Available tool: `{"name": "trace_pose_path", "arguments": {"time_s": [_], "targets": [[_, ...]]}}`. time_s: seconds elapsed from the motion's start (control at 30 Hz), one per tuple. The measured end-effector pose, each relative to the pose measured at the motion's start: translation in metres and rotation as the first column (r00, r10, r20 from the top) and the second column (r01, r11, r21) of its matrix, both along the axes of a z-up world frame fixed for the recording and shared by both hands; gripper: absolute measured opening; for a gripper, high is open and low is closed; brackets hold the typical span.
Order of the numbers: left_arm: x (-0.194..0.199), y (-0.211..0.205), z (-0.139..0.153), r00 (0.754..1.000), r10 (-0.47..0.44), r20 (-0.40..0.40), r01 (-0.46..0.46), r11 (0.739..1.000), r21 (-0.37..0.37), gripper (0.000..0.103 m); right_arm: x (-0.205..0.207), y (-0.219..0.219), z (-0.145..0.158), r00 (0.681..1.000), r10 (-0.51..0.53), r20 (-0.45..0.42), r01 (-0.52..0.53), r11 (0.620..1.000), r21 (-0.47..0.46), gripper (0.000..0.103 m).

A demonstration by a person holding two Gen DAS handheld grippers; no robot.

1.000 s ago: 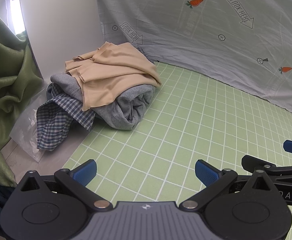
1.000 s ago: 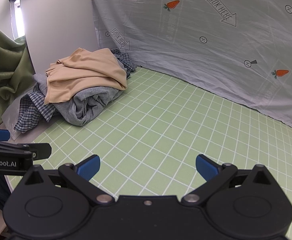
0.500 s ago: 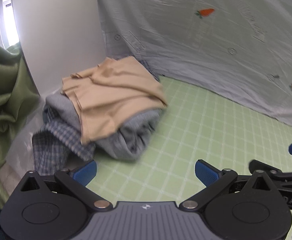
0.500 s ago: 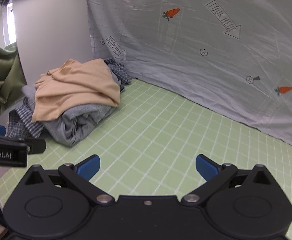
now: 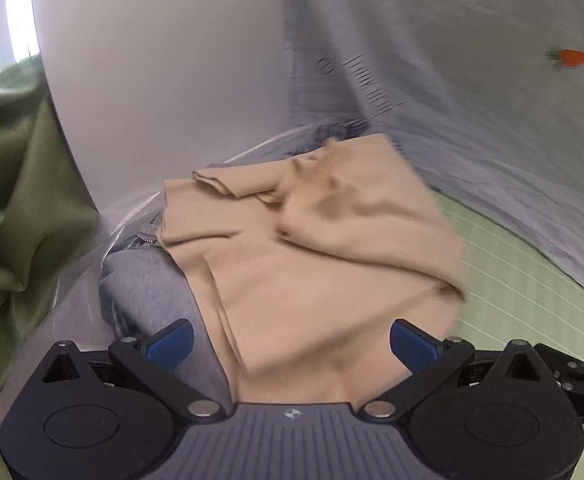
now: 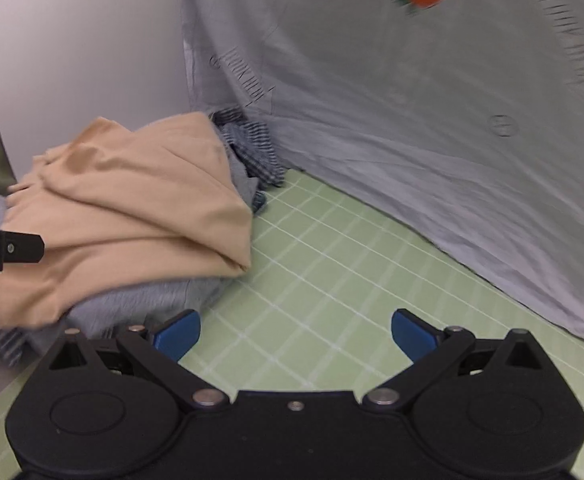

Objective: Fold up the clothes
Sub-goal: 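Reach into the pile and grasp the beige top with both grippers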

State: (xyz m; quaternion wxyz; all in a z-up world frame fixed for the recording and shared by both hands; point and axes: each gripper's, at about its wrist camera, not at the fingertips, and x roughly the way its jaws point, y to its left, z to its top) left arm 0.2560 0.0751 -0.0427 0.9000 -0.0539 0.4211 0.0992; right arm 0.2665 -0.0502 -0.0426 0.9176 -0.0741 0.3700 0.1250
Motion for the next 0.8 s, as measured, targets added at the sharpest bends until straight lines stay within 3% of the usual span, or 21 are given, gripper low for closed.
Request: {"name": "trace_pose_path", "arguments": {"time_s": [0.27, 0.43, 0.53, 0.67, 0.7, 0.8], "targets": [[0.029, 0.006, -0.025, 1.000, -0.009, -0.025, 0.009, 1.000, 0.001, 0.103, 0.074, 0.057, -0.046, 0.996, 0.072, -0.055, -0.071, 0.997, 0.022, 0.087], [0.033, 0.007, -0.031, 1.000, 0.022, -0.013, -0.022, 1.000, -0.012, 0.103, 0.093, 0.059, -0.054, 0.996, 0.072, -0.053, -0.065, 0.991, 0.115, 0.078], [0.035, 0.006, -0.032, 1.000, 0.022, -0.010, -0.022, 1.000, -0.004, 0.103, 0.094, 0.061, -0.055, 0.992, 0.106, -0.062, -0.094, 0.982, 0.163, 0.057], [0.034, 0.005, -0.029, 0.999, 0.023, -0.023, -0.023, 1.000, -0.003, 0.103, 0.085, 0.071, -0.051, 0.991, 0.131, -0.039, -0.124, 0.982, 0.141, 0.014], [0.034, 0.006, -0.027, 0.999, 0.024, -0.029, -0.024, 1.000, -0.003, 0.103, 0.082, 0.073, -0.050, 0.992, 0.123, -0.022, -0.120, 0.987, 0.108, 0.008], [0.034, 0.005, -0.023, 0.999, 0.027, -0.047, -0.027, 1.000, 0.000, 0.103, 0.071, 0.065, -0.043, 0.994, 0.112, 0.011, -0.112, 0.987, 0.111, 0.007]]}}
